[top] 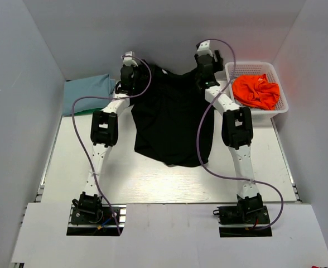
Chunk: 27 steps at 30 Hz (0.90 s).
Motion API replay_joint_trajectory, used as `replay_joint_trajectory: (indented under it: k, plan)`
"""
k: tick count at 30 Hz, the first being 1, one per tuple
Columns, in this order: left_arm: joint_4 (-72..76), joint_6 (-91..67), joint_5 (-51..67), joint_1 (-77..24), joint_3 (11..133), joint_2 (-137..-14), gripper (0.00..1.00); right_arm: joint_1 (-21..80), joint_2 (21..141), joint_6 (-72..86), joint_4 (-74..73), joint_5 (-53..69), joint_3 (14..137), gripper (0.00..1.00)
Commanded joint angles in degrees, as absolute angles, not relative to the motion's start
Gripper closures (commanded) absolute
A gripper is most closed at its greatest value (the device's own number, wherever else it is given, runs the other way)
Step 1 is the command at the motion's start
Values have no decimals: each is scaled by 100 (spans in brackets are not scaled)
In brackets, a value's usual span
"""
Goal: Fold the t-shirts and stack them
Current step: Flatten out the tshirt
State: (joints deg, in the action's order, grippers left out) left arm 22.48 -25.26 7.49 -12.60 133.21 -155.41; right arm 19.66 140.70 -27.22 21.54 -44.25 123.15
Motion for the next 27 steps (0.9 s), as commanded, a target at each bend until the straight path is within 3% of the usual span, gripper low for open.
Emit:
replay_joint_trajectory:
  k: [1, 5, 10, 13, 14, 15, 19, 22, 27]
  plan:
    - [3059, -3208, 773, -1178, 13597, -15170, 0, 1898, 13792, -2592, 1670, -4325, 12964, 10]
    - [2271, -2928, 1124, -1125, 13316, -14688, 0, 2118, 12607, -2208, 1452, -3730, 11482, 10]
    - [-58, -1952, 1081, -1371, 13317, -13766, 0, 2250, 11664, -576, -1216, -2349, 11189, 10]
    - [-904, -2320, 1081, -1371, 11703, -12388, 0, 2303, 10709, 324, -1687, -970, 10269, 10]
    - [-984, -2320, 1020, -1371, 10628, -11992, 0, 2329, 10340, 578, -1635, -462, 9961, 10]
    - [-1141, -2320, 880, -1371, 10087, -11179, 0, 2355, 10162, 798, -1356, -83, 8888, 10]
    - [-968, -2653, 1141, -1511, 7146, -9455, 0, 2627, 9203, 1326, -1038, 745, 7018, 10]
    - [-1028, -2943, 1327, -1625, 5833, -8773, 0, 2812, 8895, 1713, -871, 1149, 6120, 10]
    - [-1107, -2928, 967, -1731, 4721, -7789, 0, 2997, 8868, 1959, -818, 1310, 5372, 10]
